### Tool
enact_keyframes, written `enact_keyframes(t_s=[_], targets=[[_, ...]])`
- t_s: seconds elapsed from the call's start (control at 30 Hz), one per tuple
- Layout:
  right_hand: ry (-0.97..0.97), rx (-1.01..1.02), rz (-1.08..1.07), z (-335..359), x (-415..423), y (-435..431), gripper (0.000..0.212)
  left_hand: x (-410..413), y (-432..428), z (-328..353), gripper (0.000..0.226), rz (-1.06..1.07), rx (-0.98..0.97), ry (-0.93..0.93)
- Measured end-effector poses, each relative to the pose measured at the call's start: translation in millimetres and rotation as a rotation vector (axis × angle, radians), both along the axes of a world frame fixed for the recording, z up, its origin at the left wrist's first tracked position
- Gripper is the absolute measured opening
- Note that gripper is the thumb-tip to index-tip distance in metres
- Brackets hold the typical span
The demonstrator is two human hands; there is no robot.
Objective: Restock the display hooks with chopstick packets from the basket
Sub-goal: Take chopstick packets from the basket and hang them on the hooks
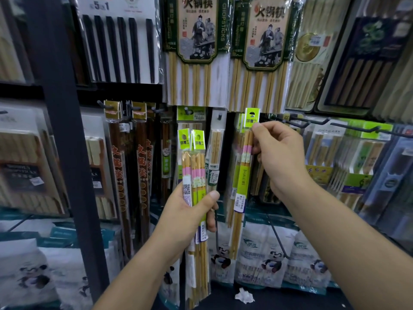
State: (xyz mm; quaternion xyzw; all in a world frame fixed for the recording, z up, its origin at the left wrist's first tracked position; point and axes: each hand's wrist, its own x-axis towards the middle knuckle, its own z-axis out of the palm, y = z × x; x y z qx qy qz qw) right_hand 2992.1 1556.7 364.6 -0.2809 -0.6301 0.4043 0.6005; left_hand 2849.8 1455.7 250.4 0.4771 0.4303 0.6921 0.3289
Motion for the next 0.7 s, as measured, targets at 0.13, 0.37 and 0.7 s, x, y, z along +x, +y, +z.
enact_keyframes(t_s=[0.13, 0.37, 0.7], targets=[[-0.031, 0.004, -0.03, -1, -3, 3, 0.026, 2, 0, -1, 0.035, -0.053, -0.018, -0.023], [-0.009, -0.044, -0.024, -5, -2, 5, 0.027, 3, -2, 2, 0.033, -0.096, -0.01, -0.126], [-0.114, -0.024, -0.168, -15, -1, 17, 0.024, 3, -4, 3, 0.013, -0.171, -0.005, -0.205]])
